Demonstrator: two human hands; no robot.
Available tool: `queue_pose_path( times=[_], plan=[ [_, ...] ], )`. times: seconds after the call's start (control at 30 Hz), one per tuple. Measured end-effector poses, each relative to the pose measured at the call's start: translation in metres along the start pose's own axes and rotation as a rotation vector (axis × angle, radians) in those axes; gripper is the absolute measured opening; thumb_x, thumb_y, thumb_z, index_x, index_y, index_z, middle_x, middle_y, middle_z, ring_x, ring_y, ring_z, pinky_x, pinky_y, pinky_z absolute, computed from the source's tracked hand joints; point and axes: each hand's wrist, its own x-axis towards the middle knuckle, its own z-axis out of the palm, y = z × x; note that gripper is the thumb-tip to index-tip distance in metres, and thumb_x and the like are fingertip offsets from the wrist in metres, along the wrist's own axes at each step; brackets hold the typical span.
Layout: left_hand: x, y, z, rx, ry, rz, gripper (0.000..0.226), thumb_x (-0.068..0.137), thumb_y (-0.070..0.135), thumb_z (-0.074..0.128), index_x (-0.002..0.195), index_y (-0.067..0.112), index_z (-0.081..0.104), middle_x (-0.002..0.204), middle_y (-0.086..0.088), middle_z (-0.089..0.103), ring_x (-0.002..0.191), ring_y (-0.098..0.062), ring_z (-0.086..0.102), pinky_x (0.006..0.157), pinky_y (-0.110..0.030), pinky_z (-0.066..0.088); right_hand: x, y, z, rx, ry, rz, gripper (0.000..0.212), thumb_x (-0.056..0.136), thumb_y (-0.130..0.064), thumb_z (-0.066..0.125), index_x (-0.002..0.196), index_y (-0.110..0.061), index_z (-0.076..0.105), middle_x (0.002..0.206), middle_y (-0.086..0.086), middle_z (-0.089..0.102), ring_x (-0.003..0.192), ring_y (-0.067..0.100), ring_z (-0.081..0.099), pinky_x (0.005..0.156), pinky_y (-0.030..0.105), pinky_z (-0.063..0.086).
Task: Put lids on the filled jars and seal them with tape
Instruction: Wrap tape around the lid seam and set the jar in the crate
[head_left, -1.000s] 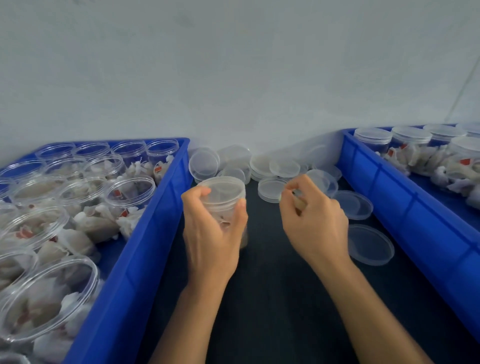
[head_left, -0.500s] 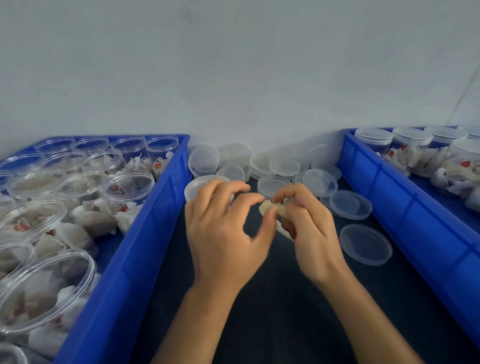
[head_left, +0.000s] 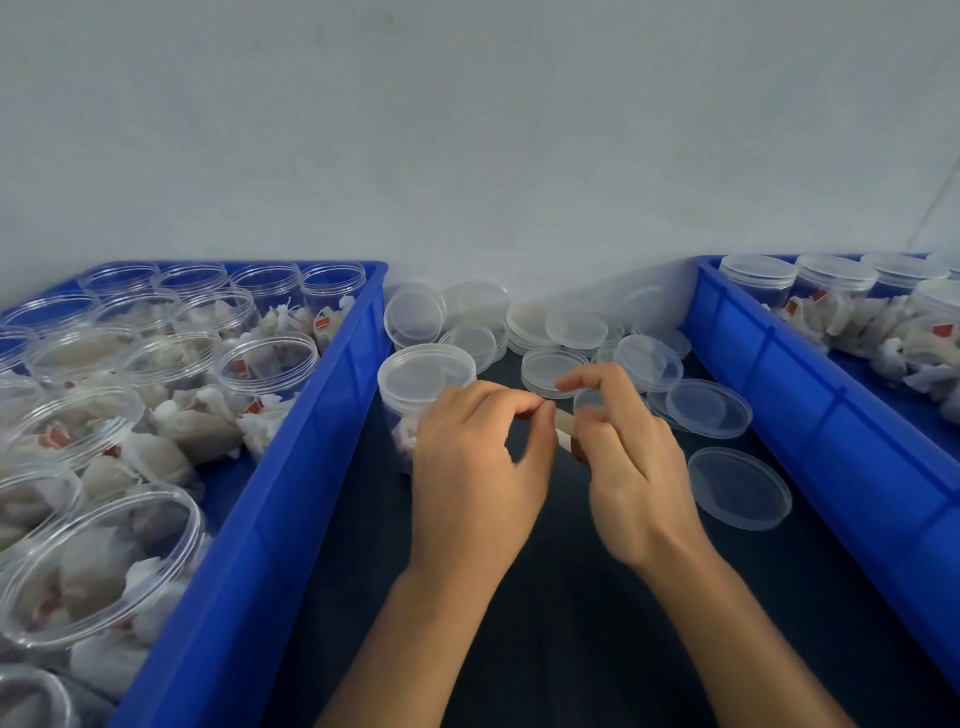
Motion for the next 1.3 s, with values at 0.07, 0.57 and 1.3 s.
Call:
queue_pose_path(
  times=[0.07,0.57,1.3],
  plan=[
    [0.002,0.004,-0.002,-0.073,-0.062,-0.056,0.008,0.100,0.020,0.075,0.096,0.013,0.076,0.086,0.006,0.070,0.078,-0.012,0.063,0.070,-0.035,0.053,0.001,0.005,-0.002,-0.025,0.032,0.003,0.031,0.092,-0.031,0.033,0.114,-0.043,0.051,0.072,-0.016,0.063,0.067,0.012,0.057,0.063,0.037,0.040],
    [0.009,0.007,-0.003,-0.316,-0.306,-0.480,0.011,0.101,0.028,0.071,0.090,0.029,0.070,0.085,0.019,0.071,0.084,-0.003,0.069,0.071,-0.013,0.051,0.001,0.014,-0.005,-0.020,0.038,-0.159,0.020,0.099,-0.024,0.044,0.112,-0.033,0.055,0.056,-0.002,0.051,0.048,0.017,0.046,0.054,0.029,0.032],
    [0.014,-0.016,-0.019,0.089,0.357,-0.135,0.026,0.093,0.019,0.071,0.115,0.005,0.067,0.111,-0.009,0.065,0.103,-0.032,0.060,0.095,-0.044,0.045,0.000,0.026,0.013,-0.437,-0.171,-0.132,0.016,0.107,-0.044,0.040,0.123,-0.040,0.041,0.069,-0.015,0.055,0.068,0.009,0.057,0.069,0.041,0.050]
  ],
)
